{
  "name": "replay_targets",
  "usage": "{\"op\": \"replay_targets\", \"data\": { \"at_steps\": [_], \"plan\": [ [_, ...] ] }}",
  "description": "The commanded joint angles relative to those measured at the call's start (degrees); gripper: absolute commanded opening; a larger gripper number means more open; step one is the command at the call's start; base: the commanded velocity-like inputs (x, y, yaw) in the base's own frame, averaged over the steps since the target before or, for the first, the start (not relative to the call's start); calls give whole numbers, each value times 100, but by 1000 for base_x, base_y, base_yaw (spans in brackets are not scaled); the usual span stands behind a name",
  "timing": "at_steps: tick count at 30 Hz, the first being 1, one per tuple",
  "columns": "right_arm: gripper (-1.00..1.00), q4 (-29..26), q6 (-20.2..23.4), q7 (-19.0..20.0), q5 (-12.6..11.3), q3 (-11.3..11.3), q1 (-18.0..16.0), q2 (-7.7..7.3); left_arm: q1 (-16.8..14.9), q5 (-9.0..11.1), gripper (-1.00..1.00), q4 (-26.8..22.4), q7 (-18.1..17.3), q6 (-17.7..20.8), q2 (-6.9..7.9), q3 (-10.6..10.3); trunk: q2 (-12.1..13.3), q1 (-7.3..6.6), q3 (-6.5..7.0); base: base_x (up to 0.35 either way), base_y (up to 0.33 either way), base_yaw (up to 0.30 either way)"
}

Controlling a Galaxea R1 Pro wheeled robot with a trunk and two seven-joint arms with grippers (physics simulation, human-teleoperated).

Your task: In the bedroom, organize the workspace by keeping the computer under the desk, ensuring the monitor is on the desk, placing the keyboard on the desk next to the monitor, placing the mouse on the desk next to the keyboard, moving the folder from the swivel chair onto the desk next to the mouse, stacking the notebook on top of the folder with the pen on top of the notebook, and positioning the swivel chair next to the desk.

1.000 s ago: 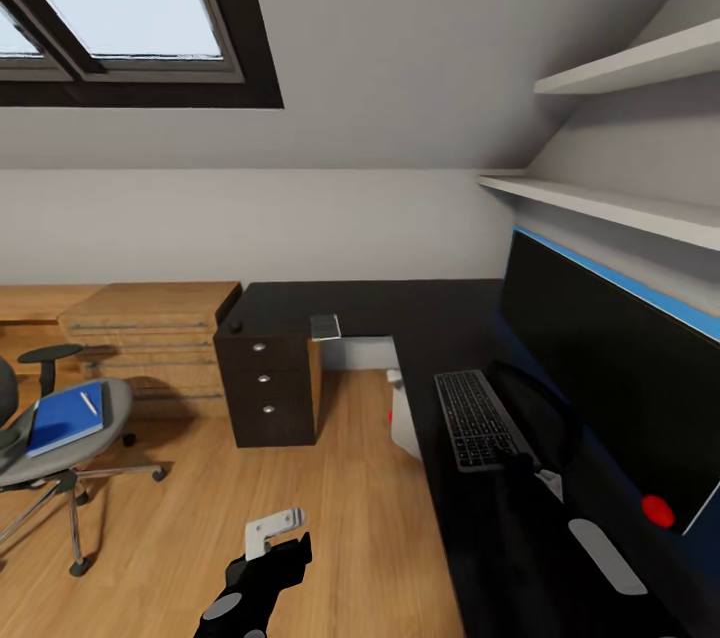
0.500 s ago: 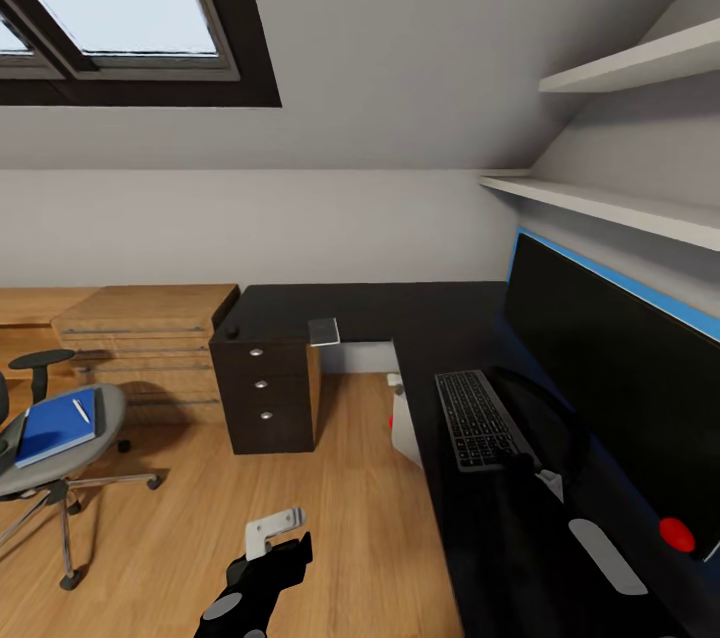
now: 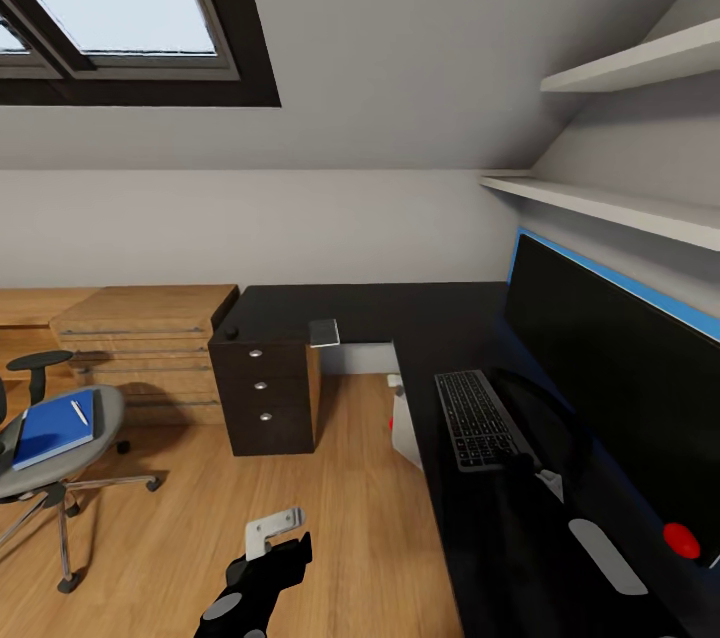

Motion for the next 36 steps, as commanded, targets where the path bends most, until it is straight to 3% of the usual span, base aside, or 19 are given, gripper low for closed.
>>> {"op": "replay_targets", "data": {
  "at_steps": [1, 8, 9, 25, 36],
  "plan": [
    [-100, 16, 26, -304, 15, 4, -1, -1, -6, 39, 100, -8, 49, 14, 1, -6, -4, 1, -9, 1, 0, 0],
    [-100, 15, 26, -304, 18, 4, -1, -2, -6, 41, 100, -8, 55, 14, 1, -6, -4, 1, -9, 0, 0, 0],
    [100, 16, 26, -304, 20, 4, -1, -2, -6, 40, 100, -8, 55, 14, 1, -6, -4, 1, -9, 0, 0, 0],
    [100, 5, 22, -295, 24, -5, -1, -2, -6, 33, 100, -6, 56, 2, 0, -6, -4, 1, -9, 10, -7, 0],
    [100, -1, 25, -295, 24, -5, -1, -2, -6, 47, 100, 18, 25, -235, 1, -15, -4, 1, -9, 59, -48, 0]
  ]
}}
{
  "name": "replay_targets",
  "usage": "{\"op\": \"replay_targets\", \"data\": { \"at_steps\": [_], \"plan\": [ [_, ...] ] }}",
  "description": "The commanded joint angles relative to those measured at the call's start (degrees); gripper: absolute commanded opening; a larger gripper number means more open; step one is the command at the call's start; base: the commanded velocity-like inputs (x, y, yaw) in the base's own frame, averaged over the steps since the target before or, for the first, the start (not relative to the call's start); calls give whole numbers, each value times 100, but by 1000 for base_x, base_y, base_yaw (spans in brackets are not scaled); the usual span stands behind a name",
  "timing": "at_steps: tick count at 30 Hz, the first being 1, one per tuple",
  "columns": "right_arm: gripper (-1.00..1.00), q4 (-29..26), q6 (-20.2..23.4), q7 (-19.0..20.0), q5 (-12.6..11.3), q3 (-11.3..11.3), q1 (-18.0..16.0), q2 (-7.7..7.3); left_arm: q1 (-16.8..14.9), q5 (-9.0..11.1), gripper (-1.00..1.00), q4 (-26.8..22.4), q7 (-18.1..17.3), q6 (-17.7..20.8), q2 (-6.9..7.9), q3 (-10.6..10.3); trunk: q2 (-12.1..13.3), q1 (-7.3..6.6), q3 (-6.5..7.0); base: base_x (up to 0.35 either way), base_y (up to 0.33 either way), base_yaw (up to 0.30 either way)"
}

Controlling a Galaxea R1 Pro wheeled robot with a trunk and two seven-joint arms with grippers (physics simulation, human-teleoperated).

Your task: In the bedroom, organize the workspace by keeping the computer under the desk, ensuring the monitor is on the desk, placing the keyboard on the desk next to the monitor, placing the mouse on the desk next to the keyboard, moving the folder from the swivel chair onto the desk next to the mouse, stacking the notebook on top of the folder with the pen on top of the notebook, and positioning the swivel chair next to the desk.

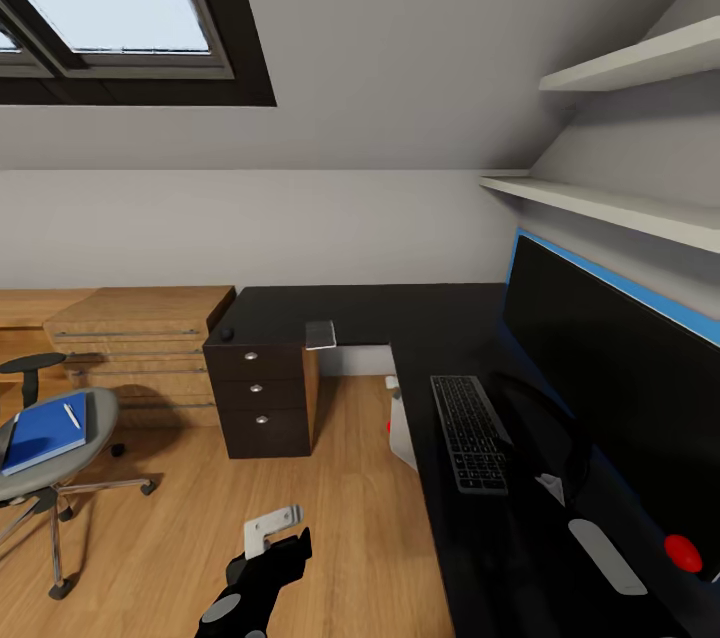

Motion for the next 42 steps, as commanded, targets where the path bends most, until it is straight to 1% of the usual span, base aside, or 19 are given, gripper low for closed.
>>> {"op": "replay_targets", "data": {
  "at_steps": [1, 19, 28, 30, 35, 38, 40, 42],
  "plan": [
    [100, 2, 26, 9, -38, -7, -4, -1, -5, 36, 100, -7, 42, 14, 1, -6, -5, 1, -8, 4, -3, 0],
    [100, 5, 27, -3, -36, -13, -4, -15, -5, 35, 100, -7, 39, 2, 1, -3, -5, 1, -8, -1, 0, 0],
    [100, 18, 34, -24, -52, -20, -4, -31, -5, 20, 100, -7, 36, 4, 9, 2, -5, 1, -8, -89, 0, 0],
    [100, 18, 35, -25, -53, -42, -4, -30, -5, 19, 100, -7, 33, 5, 9, 2, -5, 1, -8, -17, 0, 0],
    [100, 26, 35, -63, -60, -219, -4, -27, -5, 19, 100, -7, 30, 6, 15, 2, -5, 1, -8, -5, 0, 0],
    [100, 27, 35, -276, -82, -254, -4, -27, -5, 19, 100, -7, 36, 4, 17, 2, -5, 1, -8, 0, 0, 0],
    [100, 24, 30, -525, -164, -273, -4, -27, -5, 19, 100, -7, 37, 3, 18, 2, -5, 1, -8, 0, 0, 0],
    [100, 21, 28, -696, -257, -282, -4, -27, -5, 19, 100, -7, 38, 1, 18, 2, -5, 1, -8, 0, 0, 0]
  ]
}}
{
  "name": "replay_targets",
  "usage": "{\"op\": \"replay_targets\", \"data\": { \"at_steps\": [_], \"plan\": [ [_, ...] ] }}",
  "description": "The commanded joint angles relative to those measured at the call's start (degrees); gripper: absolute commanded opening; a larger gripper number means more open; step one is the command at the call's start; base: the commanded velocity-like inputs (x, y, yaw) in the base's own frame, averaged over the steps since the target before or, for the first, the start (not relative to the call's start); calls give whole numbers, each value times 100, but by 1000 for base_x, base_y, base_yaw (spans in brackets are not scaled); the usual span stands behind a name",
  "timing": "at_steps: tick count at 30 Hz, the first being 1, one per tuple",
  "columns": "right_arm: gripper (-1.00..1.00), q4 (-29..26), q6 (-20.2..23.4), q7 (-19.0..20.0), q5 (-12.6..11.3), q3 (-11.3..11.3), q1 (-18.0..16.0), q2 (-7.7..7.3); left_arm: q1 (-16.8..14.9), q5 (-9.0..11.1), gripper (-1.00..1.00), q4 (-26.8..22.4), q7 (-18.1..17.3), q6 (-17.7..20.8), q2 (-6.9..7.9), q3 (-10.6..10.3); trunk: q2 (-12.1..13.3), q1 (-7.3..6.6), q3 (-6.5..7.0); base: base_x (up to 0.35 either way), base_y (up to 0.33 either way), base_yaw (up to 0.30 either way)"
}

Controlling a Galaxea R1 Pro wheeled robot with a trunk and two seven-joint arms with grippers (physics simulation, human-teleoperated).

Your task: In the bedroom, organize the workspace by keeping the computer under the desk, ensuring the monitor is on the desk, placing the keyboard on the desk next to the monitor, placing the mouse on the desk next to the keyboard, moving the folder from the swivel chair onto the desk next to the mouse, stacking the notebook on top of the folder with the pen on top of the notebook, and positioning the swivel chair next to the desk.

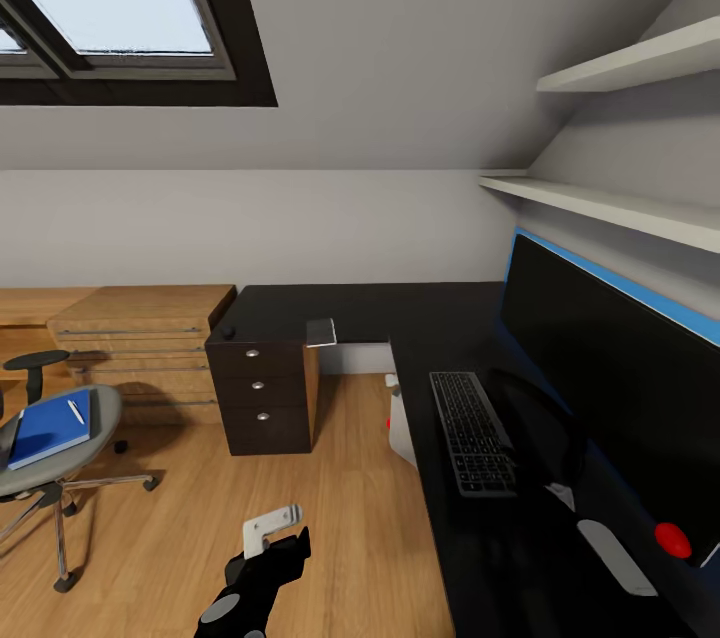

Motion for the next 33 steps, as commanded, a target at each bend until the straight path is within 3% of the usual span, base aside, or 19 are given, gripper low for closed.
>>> {"op": "replay_targets", "data": {
  "at_steps": [1, 23, 33],
  "plan": [
    [100, -5, 27, -41, -57, -15, -3, 1, -5, 36, 100, -8, 43, 15, 1, -6, -5, 1, -8, 0, 0, 0],
    [100, -22, 18, -590, -143, -20, -3, 27, -5, 36, 100, -17, 53, 14, 1, -6, -5, 1, -8, -2, 0, 0],
    [100, -23, 24, -604, -152, -20, -3, 27, -5, 42, 100, -17, 44, 23, 1, -6, -5, 1, -8, -262, 0, 0]
  ]
}}
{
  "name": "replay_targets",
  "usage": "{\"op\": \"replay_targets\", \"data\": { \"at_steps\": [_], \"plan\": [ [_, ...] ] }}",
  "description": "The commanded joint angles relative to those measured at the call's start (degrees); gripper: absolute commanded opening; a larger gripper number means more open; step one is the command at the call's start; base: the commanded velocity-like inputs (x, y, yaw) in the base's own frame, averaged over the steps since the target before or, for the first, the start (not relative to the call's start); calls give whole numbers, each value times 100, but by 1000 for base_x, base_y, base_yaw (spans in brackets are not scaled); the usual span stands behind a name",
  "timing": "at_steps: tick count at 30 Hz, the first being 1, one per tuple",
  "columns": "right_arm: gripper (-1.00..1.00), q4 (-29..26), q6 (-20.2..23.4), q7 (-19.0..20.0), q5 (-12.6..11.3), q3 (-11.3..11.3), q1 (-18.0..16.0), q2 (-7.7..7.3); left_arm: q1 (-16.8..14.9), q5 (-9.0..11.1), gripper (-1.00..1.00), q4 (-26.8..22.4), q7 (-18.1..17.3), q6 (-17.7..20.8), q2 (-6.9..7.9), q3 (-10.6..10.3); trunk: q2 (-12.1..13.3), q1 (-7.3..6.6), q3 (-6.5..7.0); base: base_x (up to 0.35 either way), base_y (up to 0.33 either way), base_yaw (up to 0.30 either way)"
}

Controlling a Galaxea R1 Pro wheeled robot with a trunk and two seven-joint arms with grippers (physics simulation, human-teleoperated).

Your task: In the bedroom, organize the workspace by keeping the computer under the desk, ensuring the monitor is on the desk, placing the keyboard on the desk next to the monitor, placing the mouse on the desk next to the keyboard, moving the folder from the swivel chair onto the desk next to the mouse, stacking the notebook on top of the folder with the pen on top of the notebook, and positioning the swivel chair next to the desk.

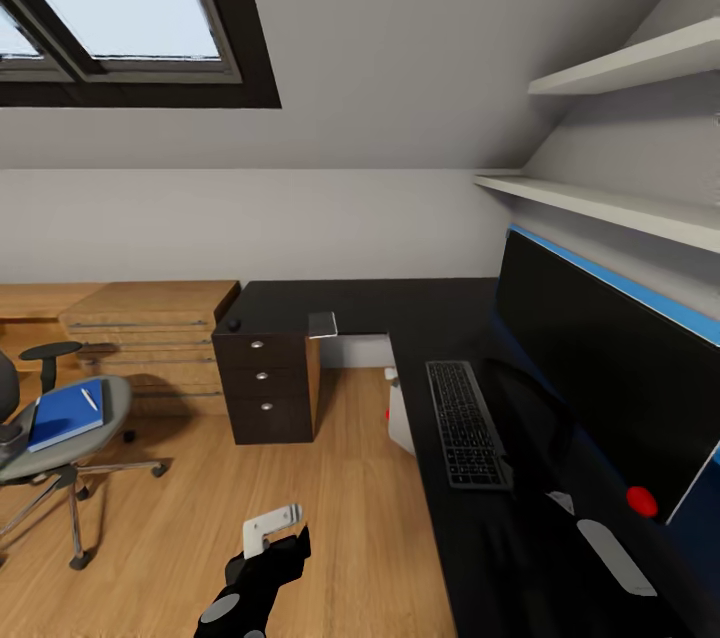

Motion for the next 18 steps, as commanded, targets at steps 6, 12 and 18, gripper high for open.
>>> {"op": "replay_targets", "data": {
  "at_steps": [6, 12, 18],
  "plan": [
    [100, -10, 25, -45, -70, -14, -2, 1, -5, 39, 100, -8, 43, 16, -2, -6, -6, -3, -8, -330, 0, 0],
    [100, -10, 25, -45, -73, -14, -2, 1, -5, 39, 100, -8, 43, 16, 0, -6, -6, -3, -8, -333, 0, 0],
    [100, -15, 25, -43, -74, -11, -2, 4, -5, 39, 100, -8, 43, 16, 1, -6, -6, -3, -8, -334, 0, 0]
  ]
}}
